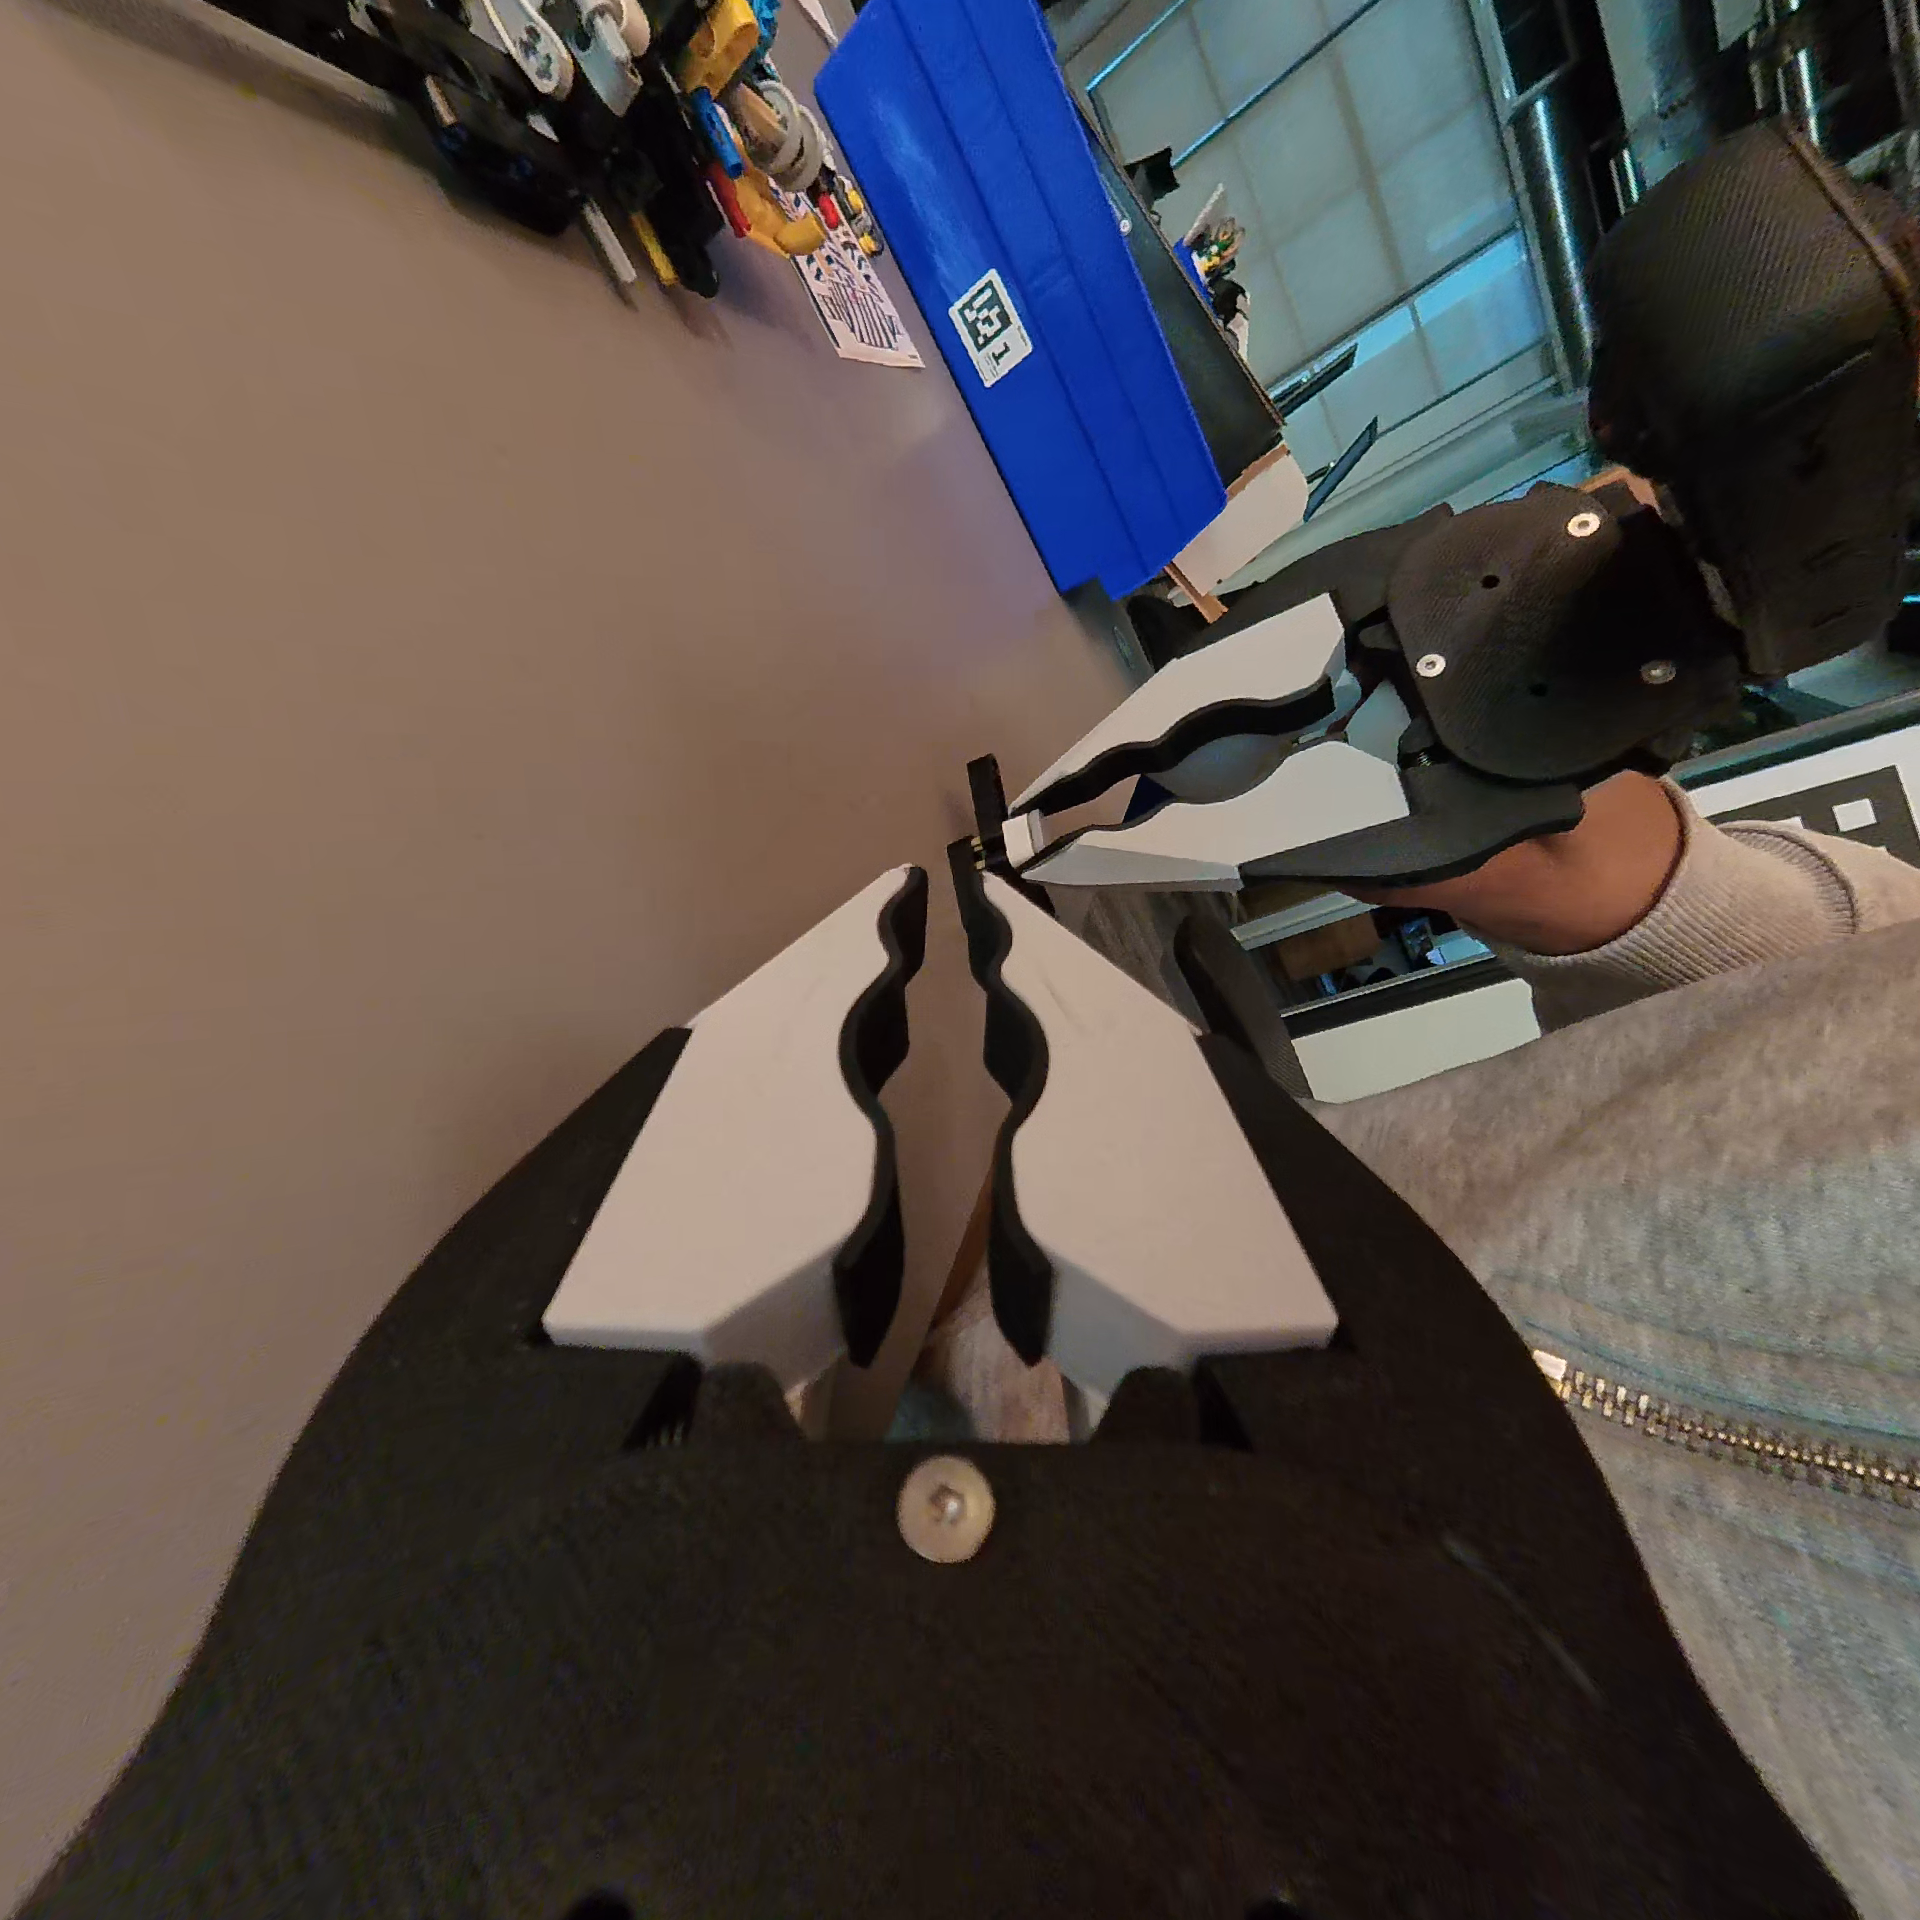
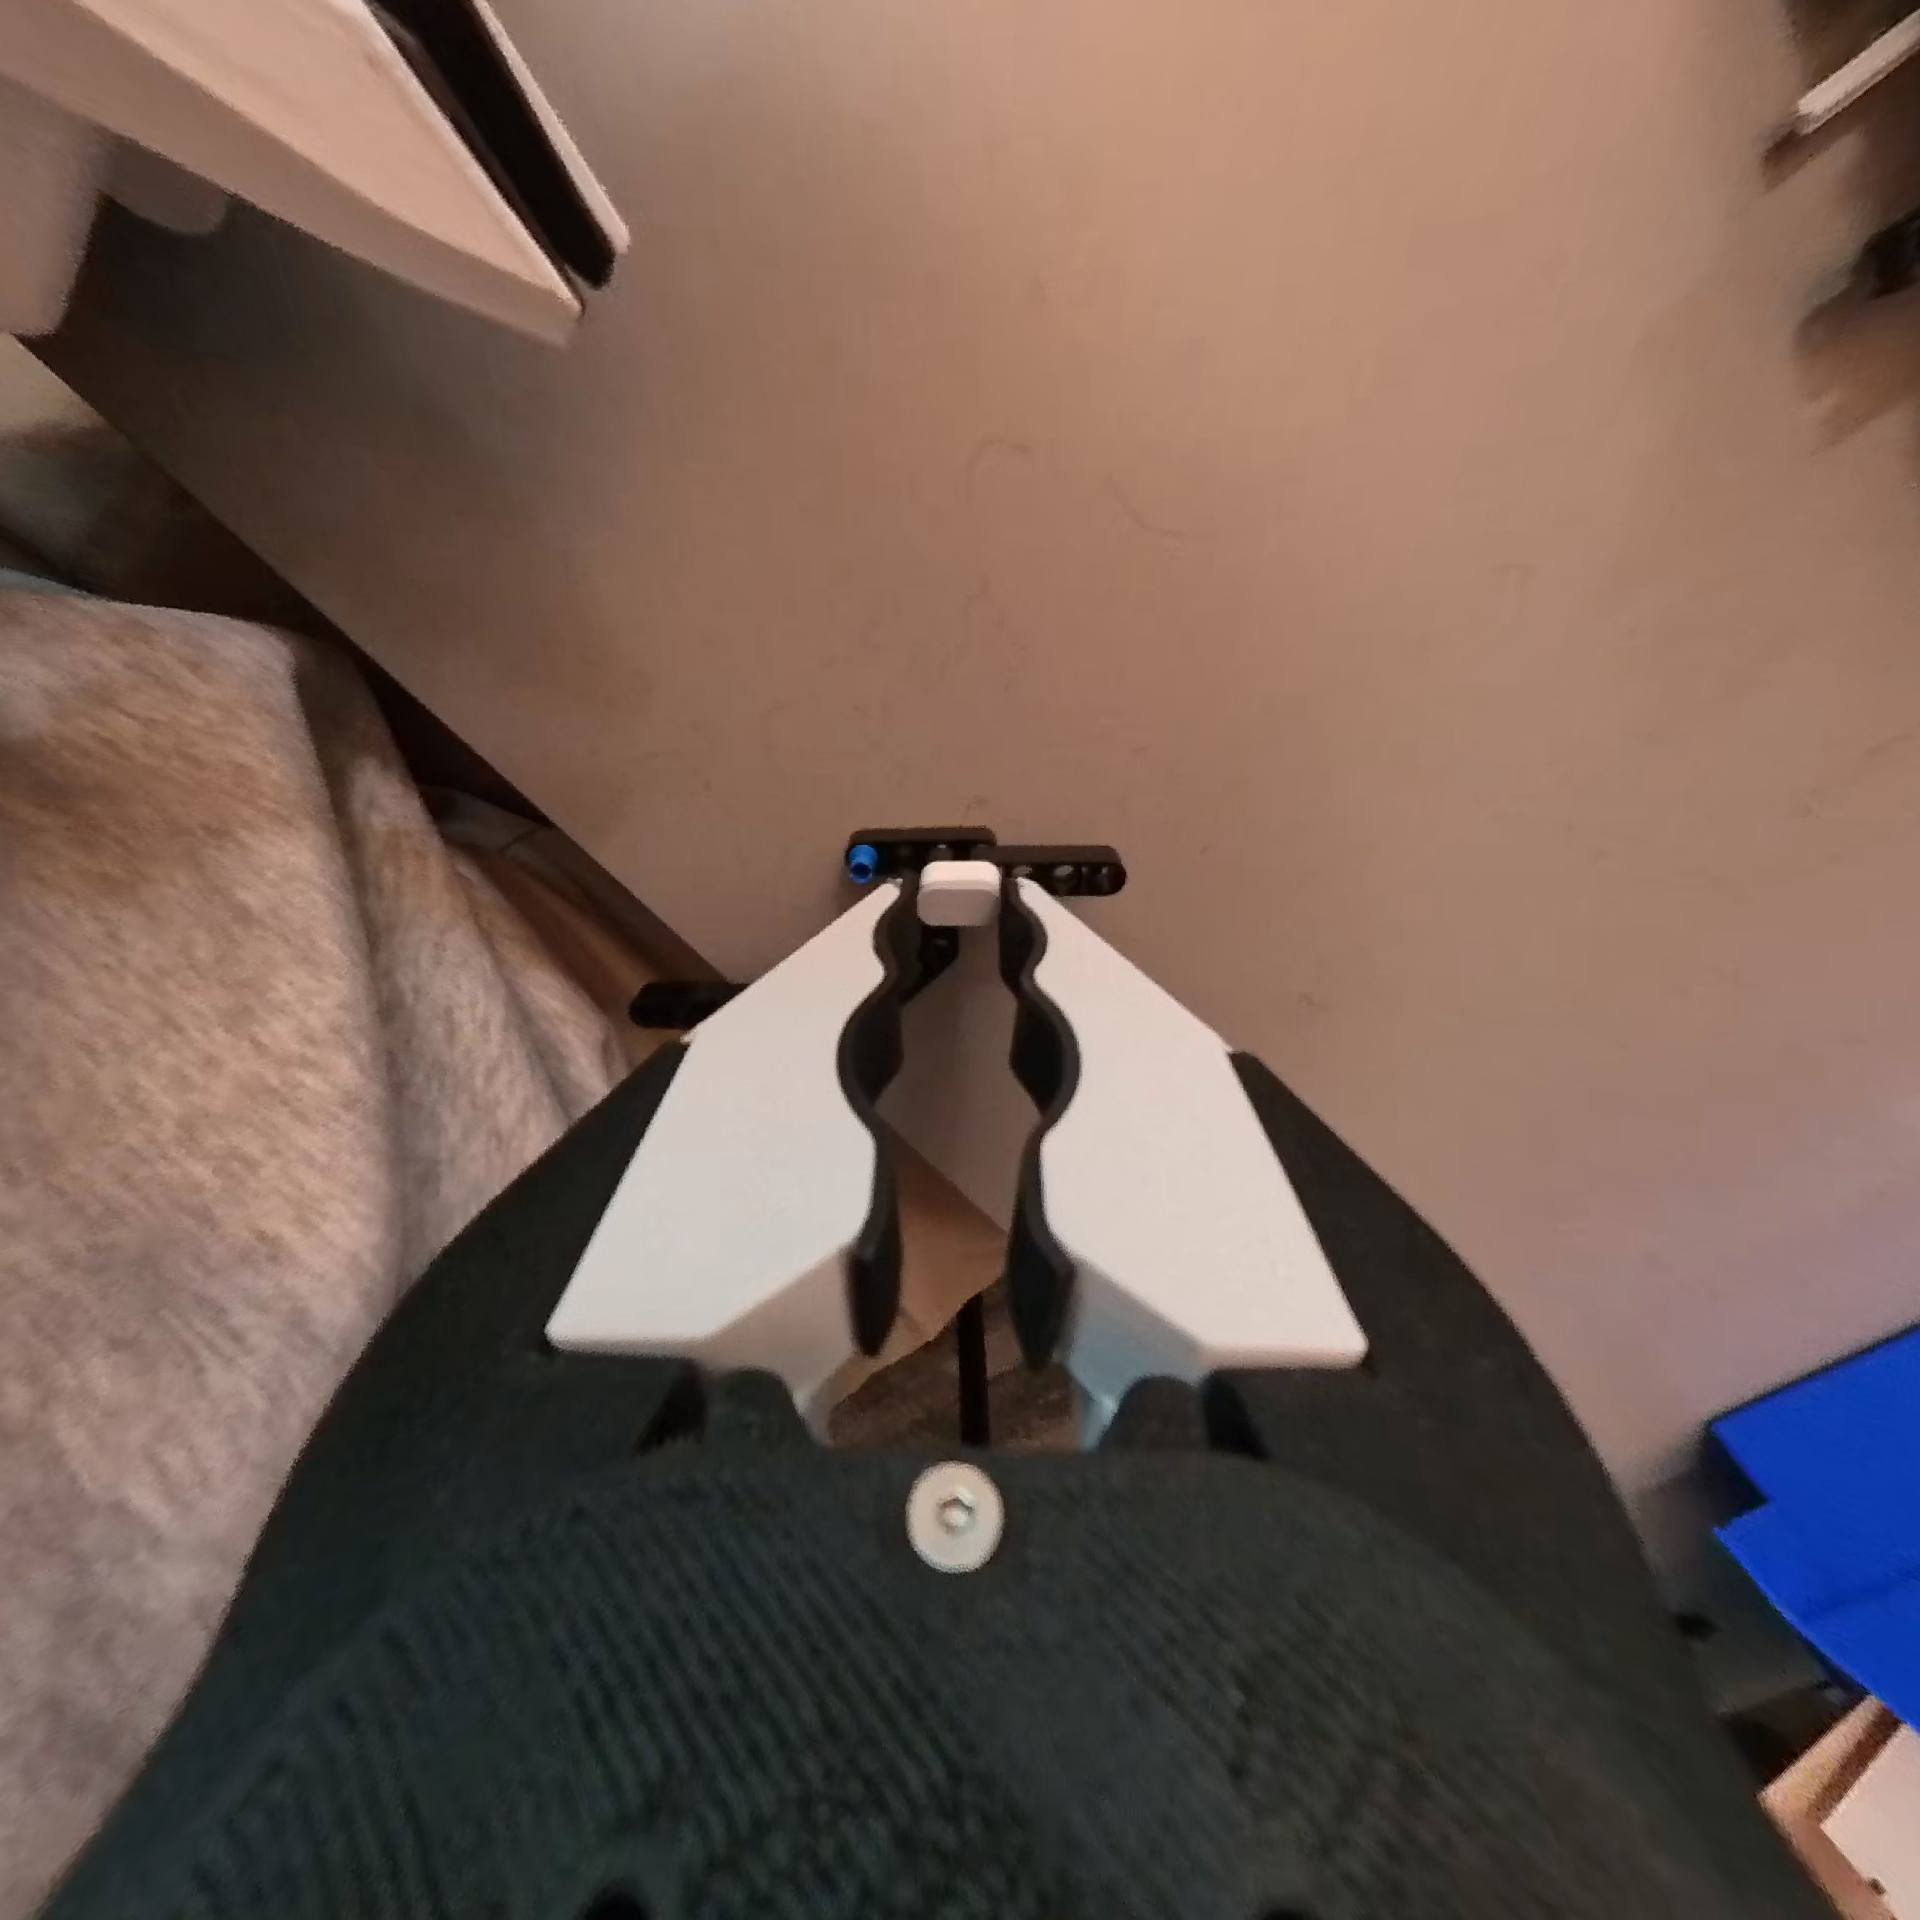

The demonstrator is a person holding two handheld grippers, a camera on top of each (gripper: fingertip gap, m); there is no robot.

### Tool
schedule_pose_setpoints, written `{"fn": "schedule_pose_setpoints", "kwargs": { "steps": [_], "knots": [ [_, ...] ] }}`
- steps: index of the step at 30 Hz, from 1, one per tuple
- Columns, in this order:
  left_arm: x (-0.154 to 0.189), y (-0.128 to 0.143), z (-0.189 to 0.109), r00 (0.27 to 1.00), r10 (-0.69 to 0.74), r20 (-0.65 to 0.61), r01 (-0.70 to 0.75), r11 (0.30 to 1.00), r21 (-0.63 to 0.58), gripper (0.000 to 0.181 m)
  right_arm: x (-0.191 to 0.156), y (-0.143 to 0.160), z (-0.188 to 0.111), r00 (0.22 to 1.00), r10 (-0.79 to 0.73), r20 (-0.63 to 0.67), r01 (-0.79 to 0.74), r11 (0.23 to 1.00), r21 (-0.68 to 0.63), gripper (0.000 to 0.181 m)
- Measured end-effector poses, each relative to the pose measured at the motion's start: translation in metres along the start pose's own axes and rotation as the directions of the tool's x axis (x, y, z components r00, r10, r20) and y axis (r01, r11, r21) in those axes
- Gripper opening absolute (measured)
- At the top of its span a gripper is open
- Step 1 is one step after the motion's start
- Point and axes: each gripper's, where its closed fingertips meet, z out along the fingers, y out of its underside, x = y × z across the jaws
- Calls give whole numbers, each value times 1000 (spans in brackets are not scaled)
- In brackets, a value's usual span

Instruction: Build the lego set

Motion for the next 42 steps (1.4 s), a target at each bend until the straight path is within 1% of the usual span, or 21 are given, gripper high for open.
{"fn": "schedule_pose_setpoints", "kwargs": {
  "steps": [15, 21, 26, 29, 31, 33, 35, 37, 38, 40, 42],
  "knots": [
    [-1, 1, 1, 1000, -6, -1, 6, 1000, -11, 7, 0, -1, 2, 999, -34, 1, 34, 999, -42, 15],
    [1, 1, 1, 1000, -5, -4, 5, 1000, -12, 8, 0, -2, 3, 997, -70, -26, 68, 995, -74, 14],
    [3, 2, 2, 1000, -3, -8, 3, 1000, -13, 8, 0, -2, 3, 996, -82, -43, 79, 995, -66, 14],
    [5, 2, 3, 1000, -4, -21, 4, 1000, -15, 10, 0, -3, 3, 997, -66, -34, 64, 997, -37, 14],
    [7, 2, 4, 1000, 9, -23, -9, 1000, -17, 13, 1, -5, 2, 999, -38, -11, 38, 999, 6, 15],
    [9, 3, 5, 999, 30, -26, -31, 999, -24, 16, 1, -7, 2, 999, 5, 39, -7, 998, 59, 14],
    [12, 4, 7, 999, 39, -36, -40, 999, -24, 20, 0, -16, -5, 997, 15, 76, -27, 987, 158, 14],
    [16, 5, 9, 998, 20, -58, -22, 1000, -22, 25, 1, -28, -17, 998, -22, 66, 3, 960, 280, 14],
    [18, 5, 10, 997, 8, -72, -9, 1000, -18, 29, -1, -35, -24, 997, -66, 47, 45, 935, 351, 15],
    [23, 4, 11, 995, 0, -100, 0, 1000, -4, 38, -11, -46, -40, 983, -181, -28, 171, 848, 502, 15],
    [33, 3, 13, 990, 27, -135, -25, 1000, 14, 45, -17, -53, -55, 957, -239, -166, 290, 741, 605, 15]
  ]
}}
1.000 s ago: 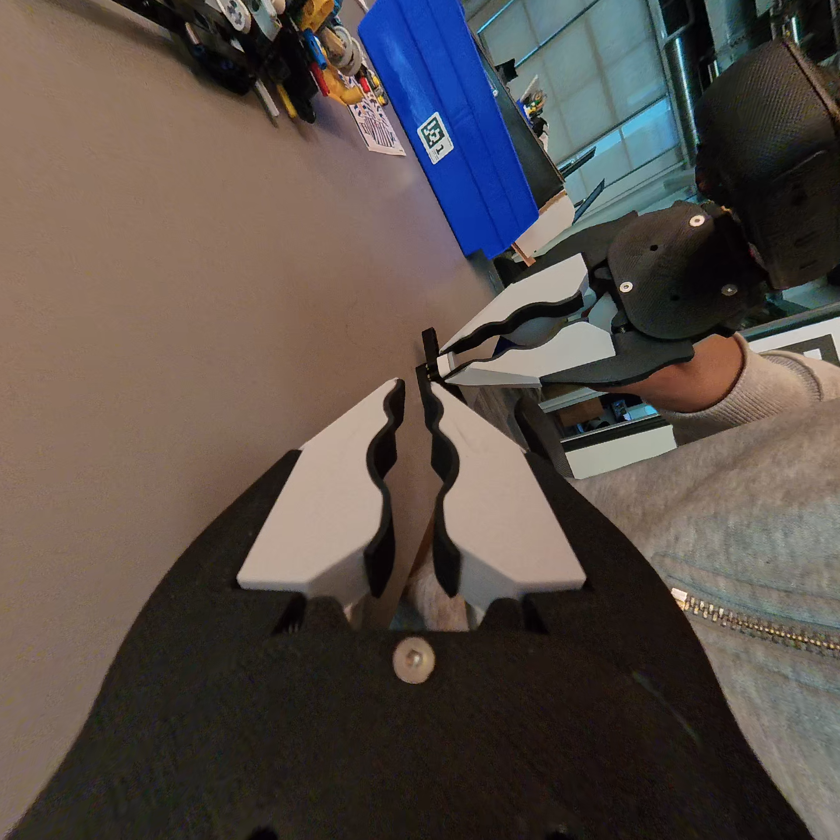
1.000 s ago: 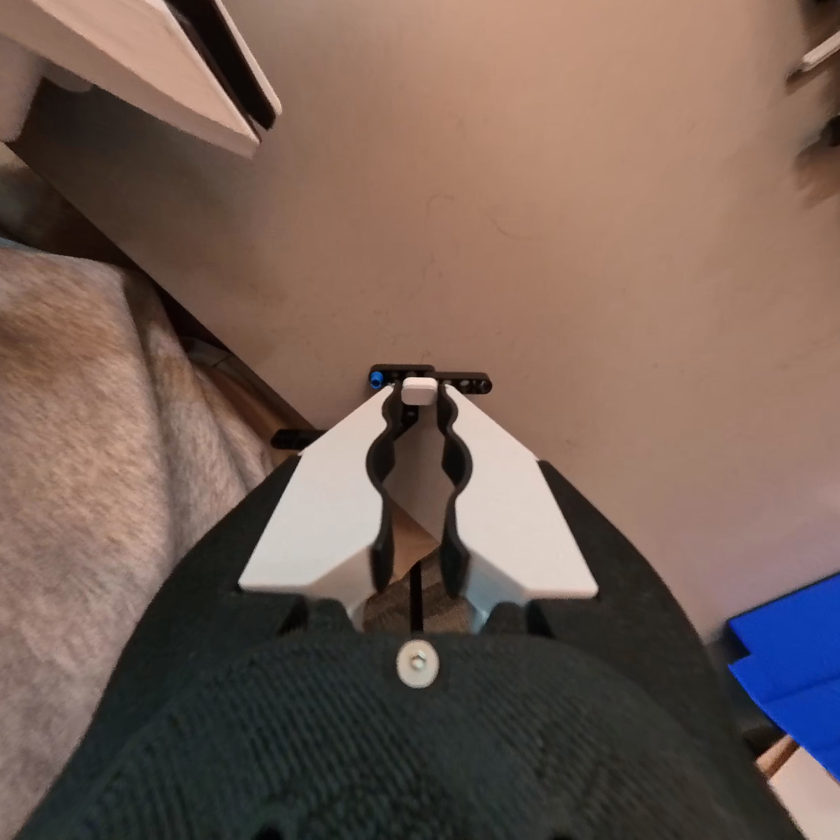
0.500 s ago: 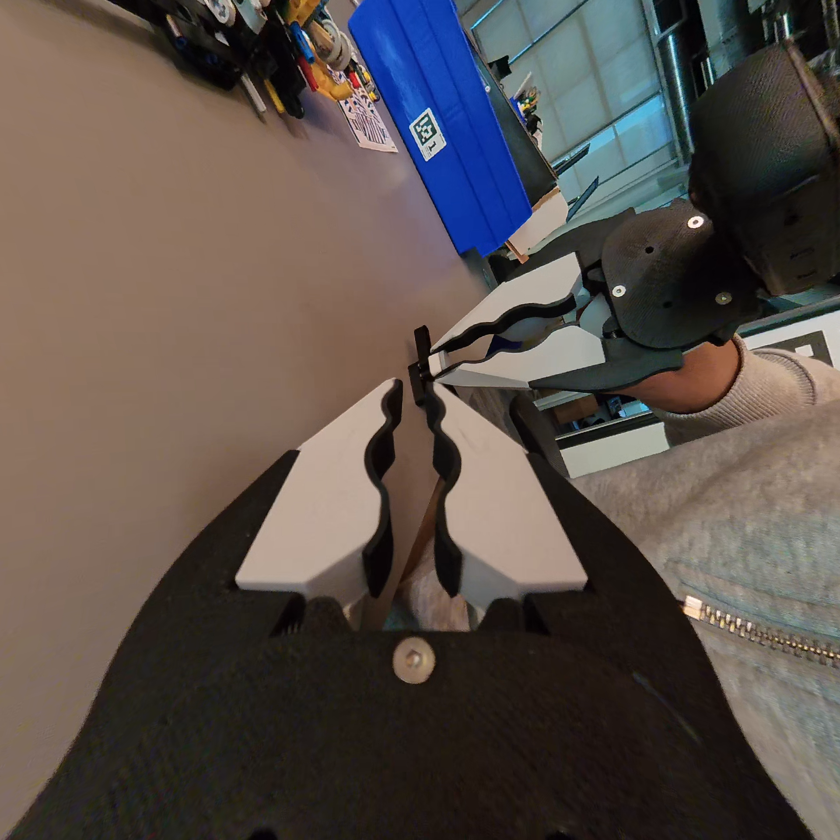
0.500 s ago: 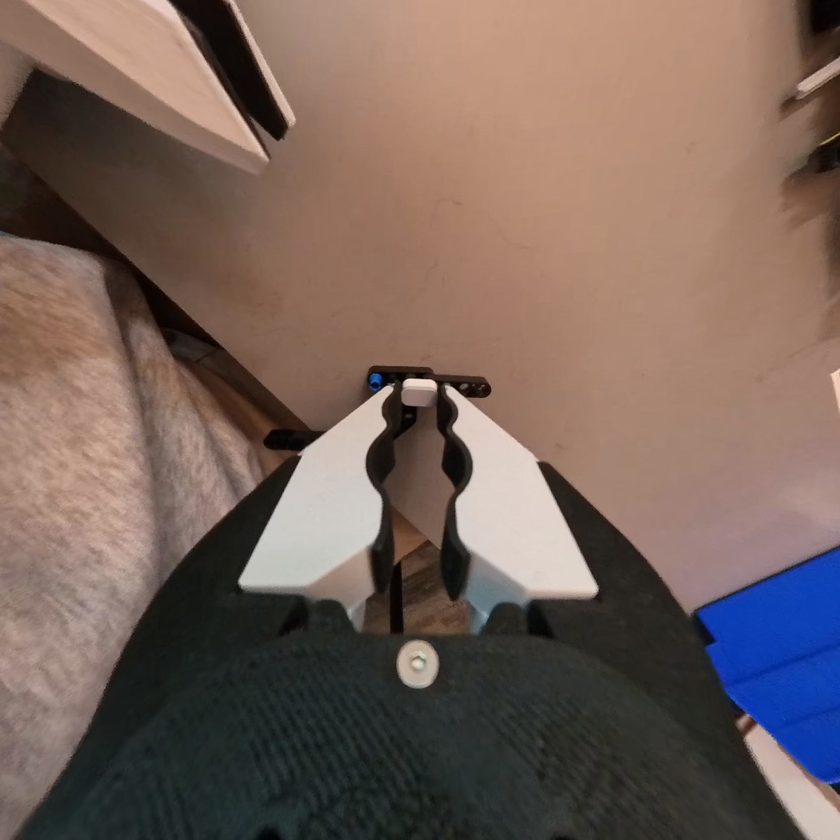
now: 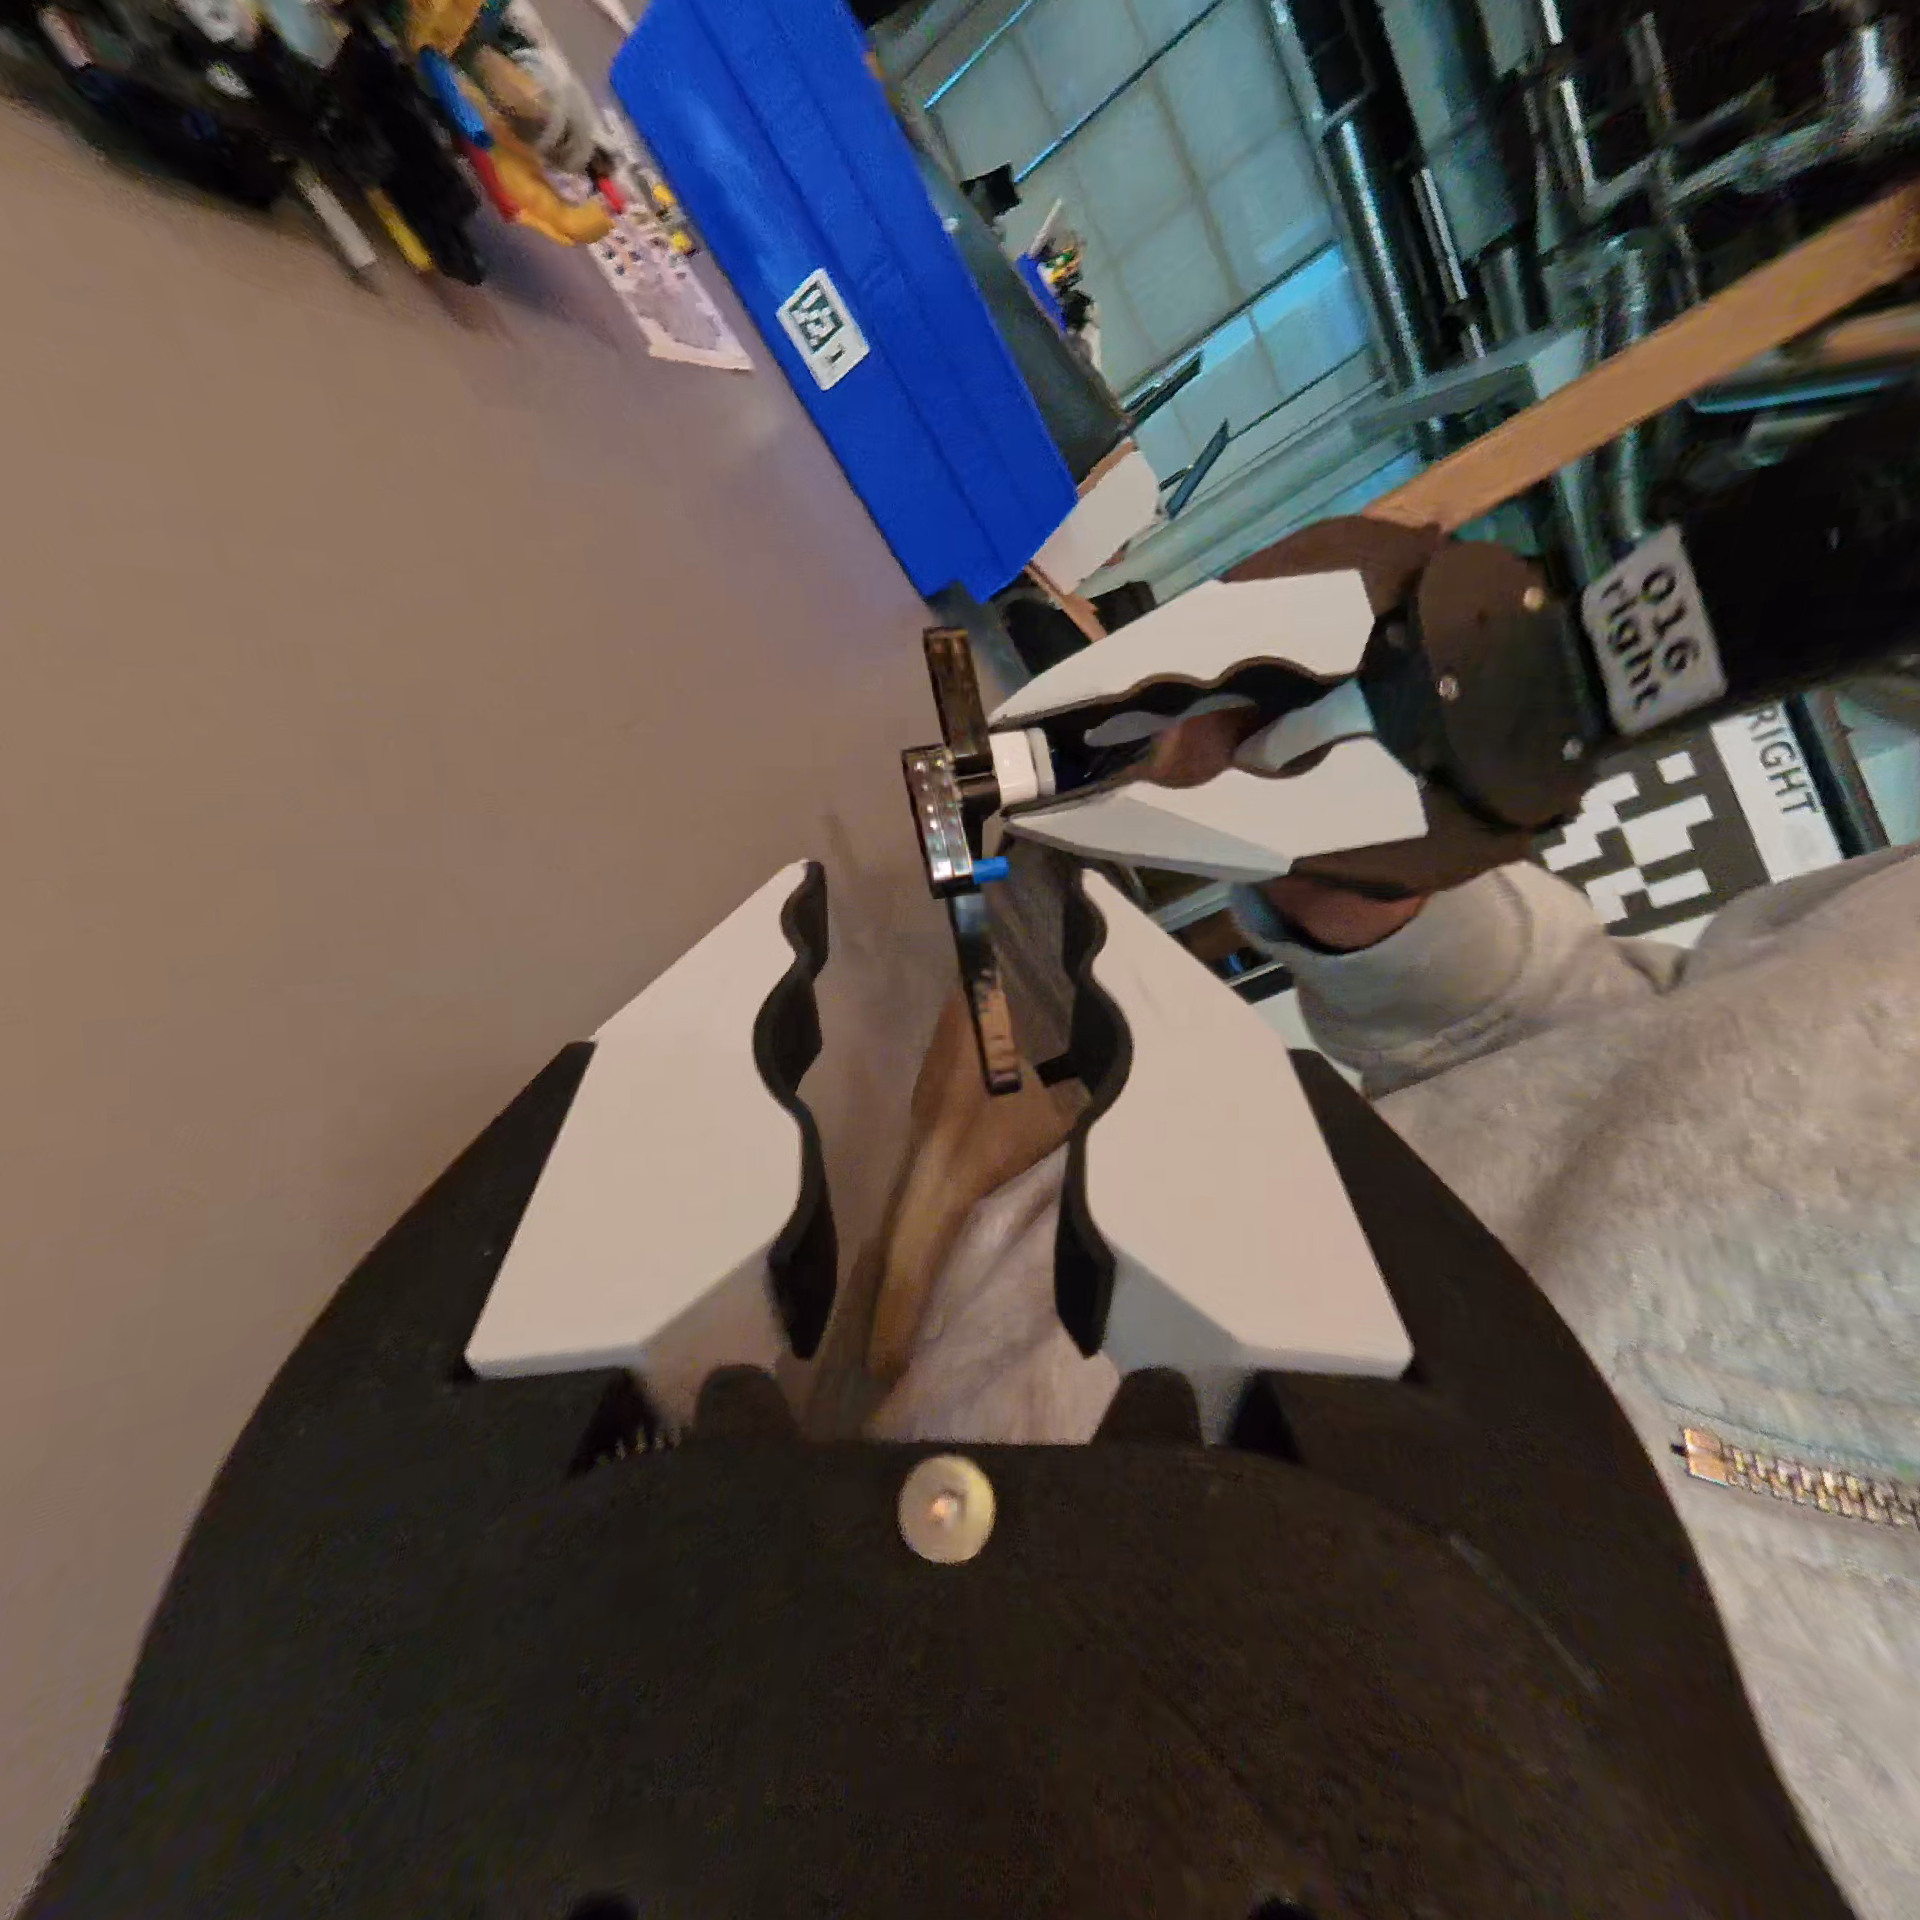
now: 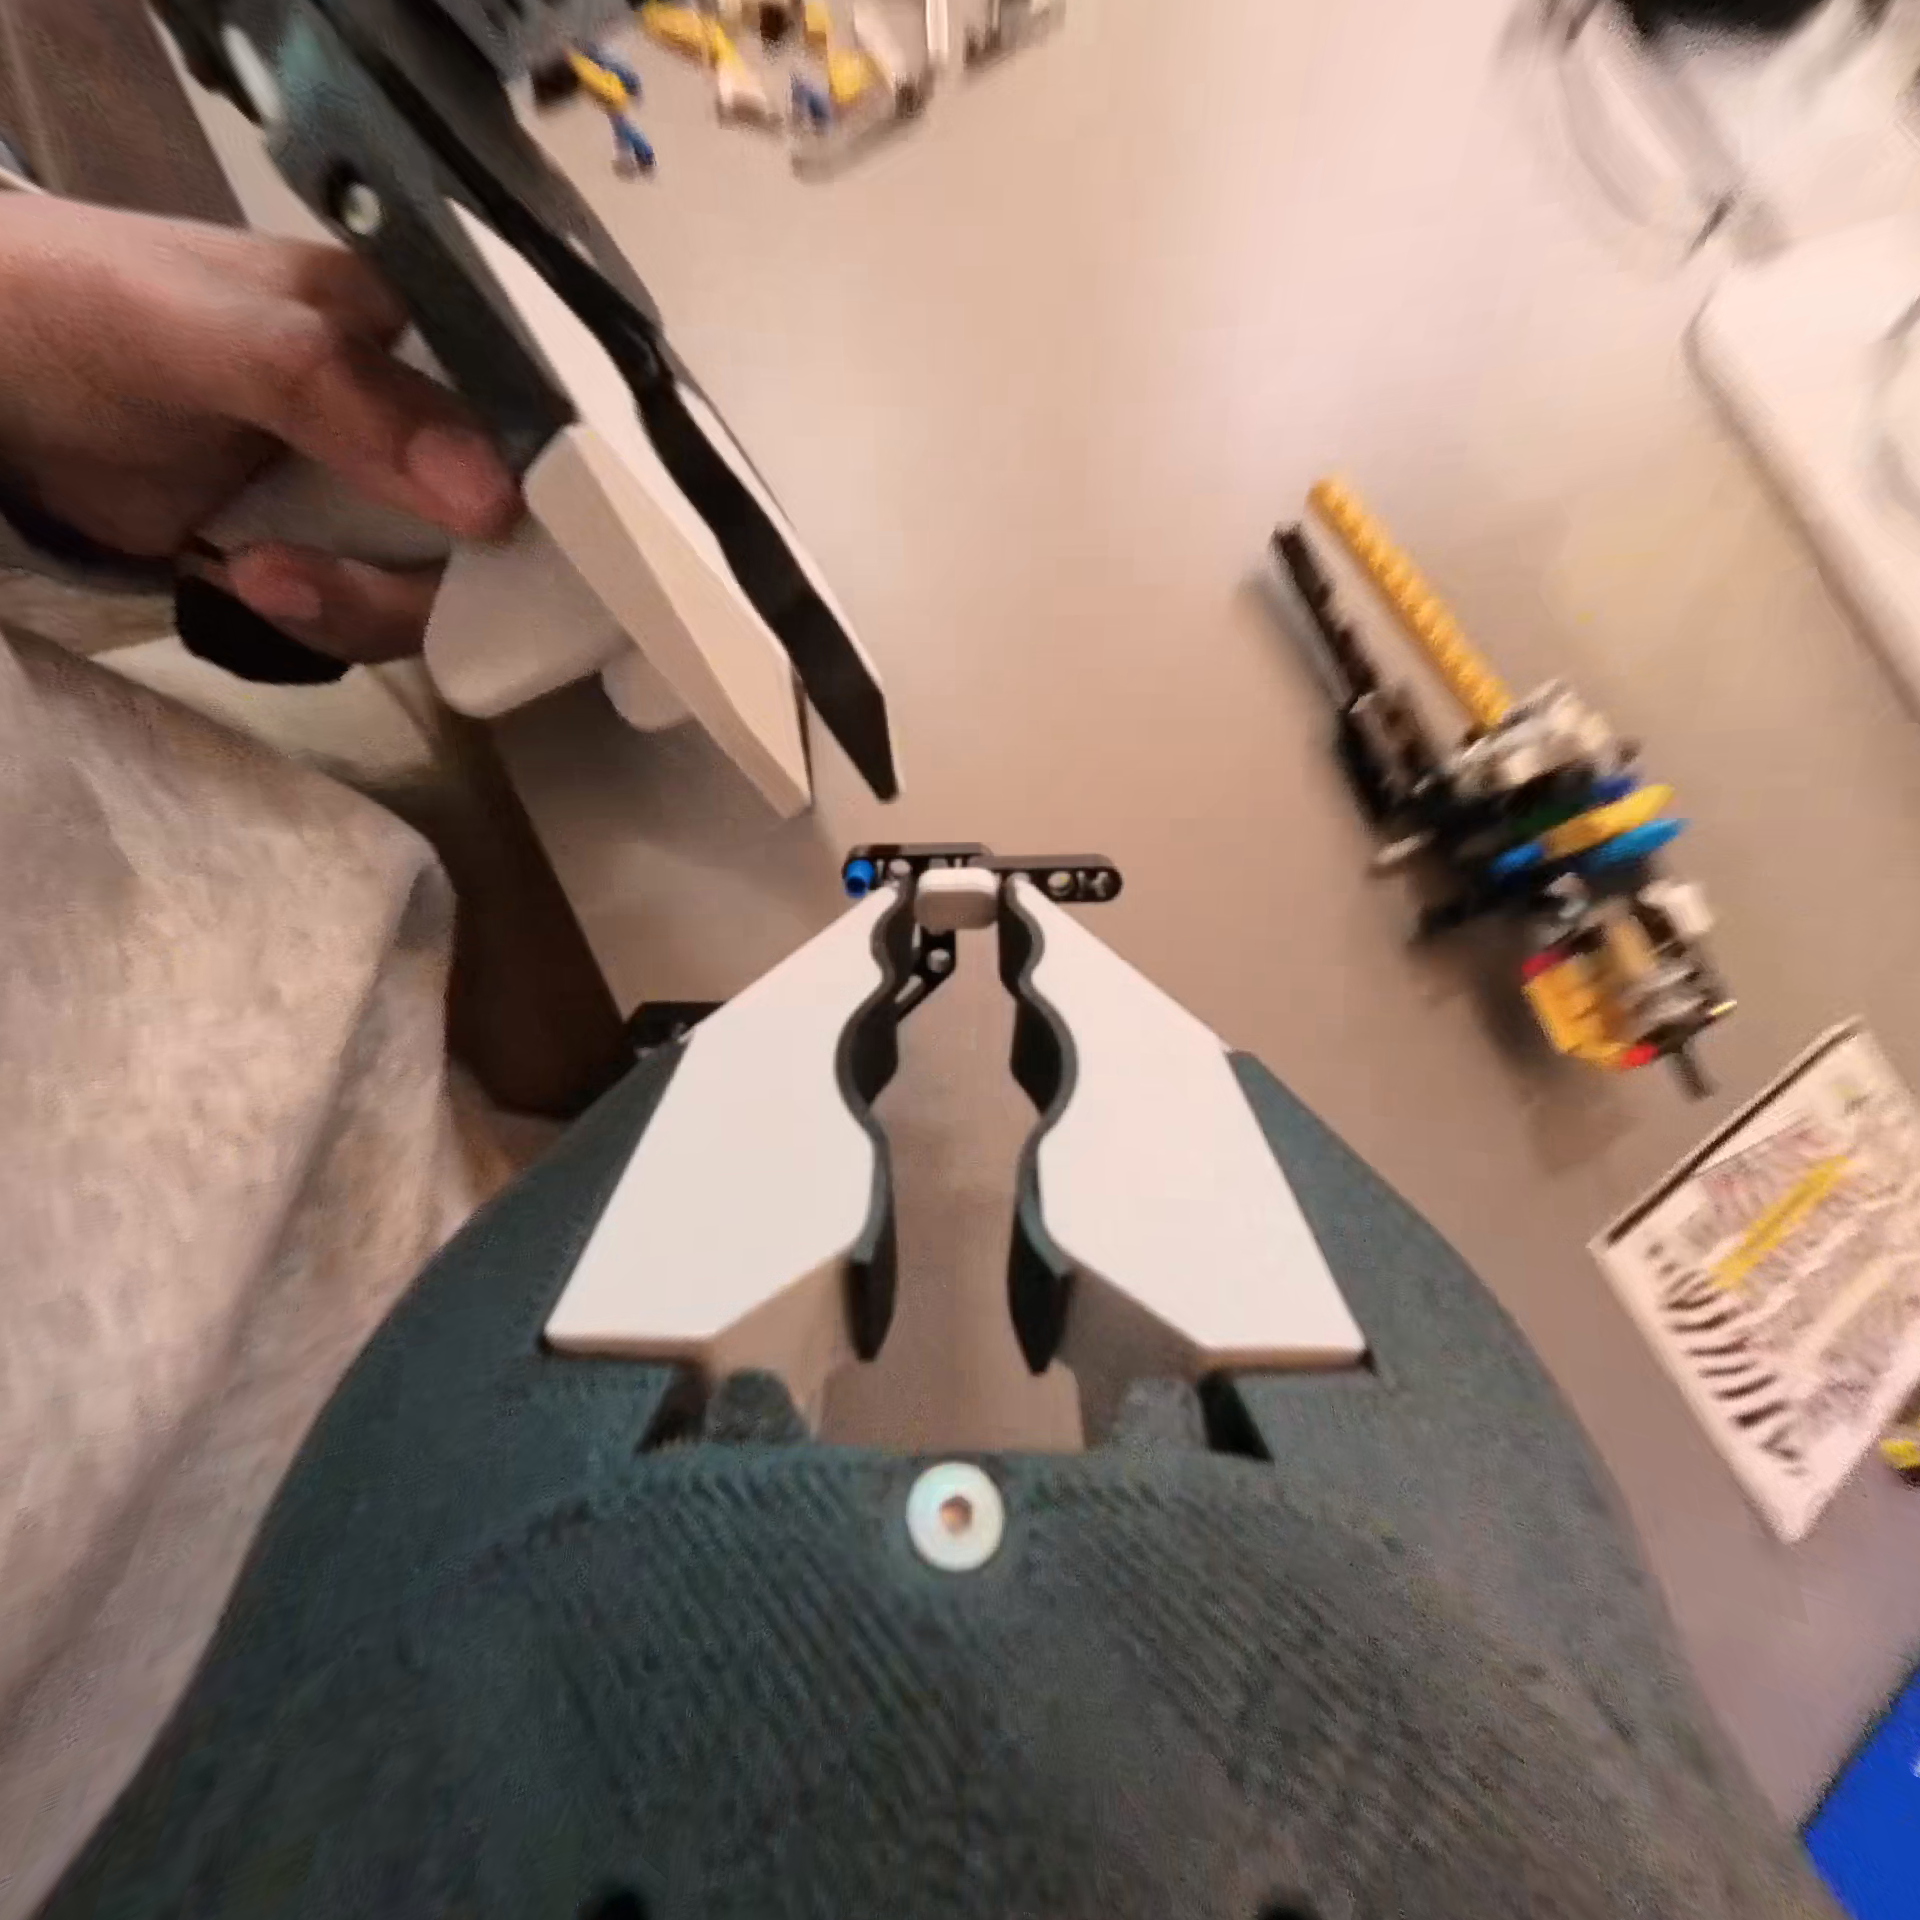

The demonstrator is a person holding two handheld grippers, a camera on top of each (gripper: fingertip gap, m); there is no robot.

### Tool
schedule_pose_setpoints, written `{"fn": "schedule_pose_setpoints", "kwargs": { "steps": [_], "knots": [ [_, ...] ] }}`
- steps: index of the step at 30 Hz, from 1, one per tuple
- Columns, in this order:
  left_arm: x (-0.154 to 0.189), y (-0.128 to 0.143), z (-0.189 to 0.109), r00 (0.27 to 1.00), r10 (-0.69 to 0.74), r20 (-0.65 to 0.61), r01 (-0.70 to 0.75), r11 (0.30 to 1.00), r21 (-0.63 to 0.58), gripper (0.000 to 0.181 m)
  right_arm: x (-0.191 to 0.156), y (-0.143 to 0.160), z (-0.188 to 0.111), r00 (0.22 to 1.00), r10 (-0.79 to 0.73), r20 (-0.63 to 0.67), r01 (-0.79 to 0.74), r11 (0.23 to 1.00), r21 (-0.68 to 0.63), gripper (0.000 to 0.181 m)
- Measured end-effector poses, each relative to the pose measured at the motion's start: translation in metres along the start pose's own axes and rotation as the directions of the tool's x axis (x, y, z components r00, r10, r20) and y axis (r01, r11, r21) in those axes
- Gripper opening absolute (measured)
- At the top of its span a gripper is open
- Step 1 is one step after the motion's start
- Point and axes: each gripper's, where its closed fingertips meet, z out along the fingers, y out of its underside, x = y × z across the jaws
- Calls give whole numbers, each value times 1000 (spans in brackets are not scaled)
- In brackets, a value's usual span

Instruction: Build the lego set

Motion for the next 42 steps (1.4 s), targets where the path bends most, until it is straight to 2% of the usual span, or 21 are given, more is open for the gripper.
{"fn": "schedule_pose_setpoints", "kwargs": {
  "steps": [3, 6, 9, 13, 21, 30, 34, 38, 42],
  "knots": [
    [15, 2, 6, 998, 64, -23, -64, 998, 7, 51, -5, -14, -8, 986, -111, -123, 126, 984, 128, 15],
    [22, -1, 8, 993, 119, -1, -119, 992, 42, 49, -8, -19, -12, 961, -172, -215, 208, 965, 157, 15],
    [29, -6, 4, 988, 152, -8, -150, 985, 83, 43, -12, -23, -17, 950, -193, -247, 241, 954, 181, 15],
    [42, -3, 5, 987, 115, -108, -106, 991, 84, 34, -16, -26, -25, 943, -196, -269, 257, 942, 216, 15],
    [53, -9, -1, 974, 96, -205, -72, 990, 119, 11, -24, -31, -40, 984, -44, -172, 104, 929, 354, 15],
    [61, -7, -1, 960, 92, -263, -64, 991, 115, 7, -33, -25, -47, 991, -7, -131, 59, 914, 401, 17],
    [57, -3, 3, 965, 83, -248, -62, 994, 93, 6, -36, -19, -49, 993, -8, -114, 52, 919, 392, 21],
    [45, 0, 4, 978, 101, -182, -92, 994, 59, 7, -37, -9, -55, 983, -126, -137, 164, 932, 323, 32],
    [42, 16, 10, 978, 116, -175, -127, 991, -48, 7, -41, -3, -57, 898, -420, -127, 438, 874, 210, 43]
  ]
}}
